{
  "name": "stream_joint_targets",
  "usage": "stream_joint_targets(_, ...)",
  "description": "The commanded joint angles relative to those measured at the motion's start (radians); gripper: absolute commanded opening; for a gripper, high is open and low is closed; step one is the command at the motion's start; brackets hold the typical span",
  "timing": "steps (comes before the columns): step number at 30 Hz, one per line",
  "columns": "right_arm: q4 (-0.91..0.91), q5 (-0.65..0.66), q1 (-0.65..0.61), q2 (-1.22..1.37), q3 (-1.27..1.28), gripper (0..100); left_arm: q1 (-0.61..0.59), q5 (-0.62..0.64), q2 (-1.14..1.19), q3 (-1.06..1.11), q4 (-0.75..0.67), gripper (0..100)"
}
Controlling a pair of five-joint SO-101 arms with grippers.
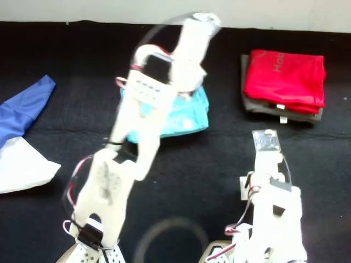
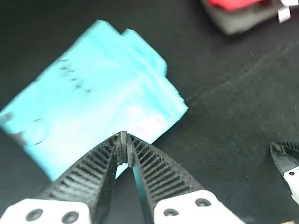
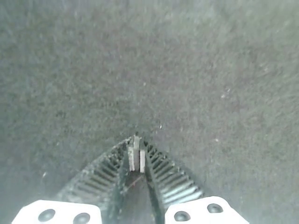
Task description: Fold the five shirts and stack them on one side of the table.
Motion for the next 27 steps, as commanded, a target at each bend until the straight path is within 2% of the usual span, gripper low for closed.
stream_joint_targets(1, 0.185, 0.003, -0.018, -0.008, -0.216, 0.6, -0.07, 0.006, -0.332, 0.222, 0.011, 1)
stream_joint_targets(5, 0.383, 0.003, -0.113, -0.004, -0.446, 0.7, -0.202, 0.0, -0.664, 0.694, 0.003, 1)
stream_joint_targets(7, 0.447, 0.0, -0.174, 0.004, -0.561, 2.2, -0.288, 0.0, -0.768, 0.935, -0.058, 1)
stream_joint_targets(12, 0.463, -0.144, -0.259, 0.093, -0.779, 17.0, -0.503, -0.02, -0.935, 1.517, -0.39, 1)
stream_joint_targets(16, 0.498, -0.186, -0.315, 0.305, -0.986, 17.6, -0.573, -0.123, -1.015, 1.926, -0.717, 1)
stream_joint_targets(20, 0.634, -0.253, -0.426, 0.532, -1.248, 17.7, -0.645, -0.13, -1.061, 2.196, -0.999, 1)
stream_joint_targets(22, 0.69, -0.275, -0.469, 0.644, -1.391, 18.1, -0.671, -0.129, -1.064, 2.272, -1.091, 1)
stream_joint_targets(24, 0.733, -0.276, -0.503, 0.763, -1.529, 18.5, -0.68, -0.129, -1.063, 2.324, -1.134, 1)
stream_joint_targets(27, 0.773, -0.279, -0.522, 0.943, -1.718, 26.2, -0.674, -0.129, -1.063, 2.381, -1.151, 1)
